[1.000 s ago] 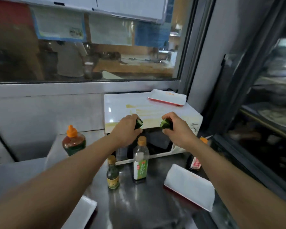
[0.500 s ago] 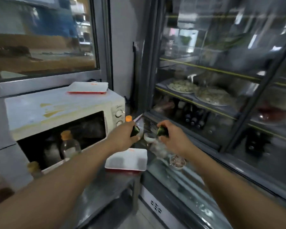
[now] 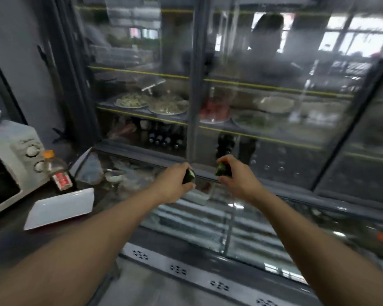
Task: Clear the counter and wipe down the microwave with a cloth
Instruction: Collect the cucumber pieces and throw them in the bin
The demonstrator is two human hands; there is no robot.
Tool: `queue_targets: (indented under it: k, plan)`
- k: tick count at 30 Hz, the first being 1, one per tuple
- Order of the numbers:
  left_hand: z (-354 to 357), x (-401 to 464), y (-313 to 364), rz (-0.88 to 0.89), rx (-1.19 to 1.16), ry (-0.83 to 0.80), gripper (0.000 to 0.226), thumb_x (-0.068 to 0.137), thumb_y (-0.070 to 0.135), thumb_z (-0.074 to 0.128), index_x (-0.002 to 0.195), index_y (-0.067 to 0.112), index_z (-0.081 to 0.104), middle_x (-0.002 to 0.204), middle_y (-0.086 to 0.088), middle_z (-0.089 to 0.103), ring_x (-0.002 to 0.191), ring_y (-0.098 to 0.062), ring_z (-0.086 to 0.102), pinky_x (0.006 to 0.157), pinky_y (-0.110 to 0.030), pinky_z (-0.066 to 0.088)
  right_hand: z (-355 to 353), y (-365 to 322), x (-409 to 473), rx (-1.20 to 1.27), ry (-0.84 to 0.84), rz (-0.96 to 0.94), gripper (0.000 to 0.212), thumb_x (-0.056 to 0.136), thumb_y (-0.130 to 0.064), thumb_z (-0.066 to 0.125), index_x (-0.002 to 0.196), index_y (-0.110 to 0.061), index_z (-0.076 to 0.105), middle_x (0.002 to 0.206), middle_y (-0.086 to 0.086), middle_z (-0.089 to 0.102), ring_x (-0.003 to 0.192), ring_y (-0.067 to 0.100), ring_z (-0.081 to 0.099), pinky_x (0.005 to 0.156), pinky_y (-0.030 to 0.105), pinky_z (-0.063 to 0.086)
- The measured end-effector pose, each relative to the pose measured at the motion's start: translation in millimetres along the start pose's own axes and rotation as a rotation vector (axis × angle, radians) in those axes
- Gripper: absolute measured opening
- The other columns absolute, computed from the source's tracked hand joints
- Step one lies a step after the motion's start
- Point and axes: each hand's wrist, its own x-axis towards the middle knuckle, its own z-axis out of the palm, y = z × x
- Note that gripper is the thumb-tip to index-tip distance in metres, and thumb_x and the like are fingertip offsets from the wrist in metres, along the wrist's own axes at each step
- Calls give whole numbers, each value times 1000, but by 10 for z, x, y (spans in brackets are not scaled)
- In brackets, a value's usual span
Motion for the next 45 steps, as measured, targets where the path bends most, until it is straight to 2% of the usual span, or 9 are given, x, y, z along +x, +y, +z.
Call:
queue_targets:
  k: [10,13,19,22,26,30,34,38,45]
  plan:
    - [1206,424,1907,299,20,-137,37,88,34,62,117,16,48,118,-6,54,106,-22,51,89,-37,45,-1220,1425,-1275,-54,233,320,39,86,-11,63,122,-16,50,114,9,60,102,24,55,75,22,37]
    - [1556,575,2368,409,42,-215,36,87,35,63,114,14,50,115,-6,56,101,-22,53,86,-37,46,-1484,1817,-1636,-51,301,436,41,85,-8,62,124,-15,50,116,10,61,98,20,56,72,18,36]
    - [2139,931,3201,614,29,-330,34,85,33,65,111,14,53,109,-4,59,95,-21,55,79,-31,45,-1959,2392,-2231,-118,446,644,40,84,-9,65,122,-14,52,117,11,62,109,29,56,87,29,44]
    - [2380,1110,3615,724,-22,-369,32,83,29,67,108,12,56,105,-5,61,91,-19,56,72,-26,39,-2200,2594,-2500,-149,519,748,38,84,-10,64,120,-15,52,113,11,63,105,30,57,79,28,44]
    - [2729,1221,4196,846,11,-421,33,81,30,69,106,13,57,104,-6,62,97,-24,58,76,-30,44,-2438,2771,-2931,-163,612,872,39,82,-10,63,120,-15,52,111,9,63,103,28,57,76,26,43]
    - [3086,1117,4764,968,24,-499,39,81,33,68,113,15,54,109,-7,61,99,-25,57,84,-35,47,-2633,2904,-3447,-179,701,969,39,82,-9,63,119,-15,53,112,10,61,102,29,56,76,26,40]
    - [3461,886,5333,1063,10,-598,33,82,34,67,107,16,54,104,-3,60,90,-21,58,75,-32,47,-2846,3077,-3994,-182,788,1049,37,83,-6,62,117,-15,53,113,9,60,99,28,55,81,35,47]
    - [3857,636,5997,1148,-37,-634,25,81,34,67,98,22,52,97,2,58,91,-19,57,74,-31,45,-3102,3410,-4593,-153,857,1098,37,83,-8,64,118,-18,52,112,6,57,93,22,52,75,28,42]
    - [4723,131,7256,1169,-50,-667,37,82,35,68,112,18,55,111,0,62,100,-18,57,85,-30,47,-3713,4164,-5781,-120,892,1137,37,83,-9,65,116,-21,53,112,3,55,91,20,54,71,25,44]
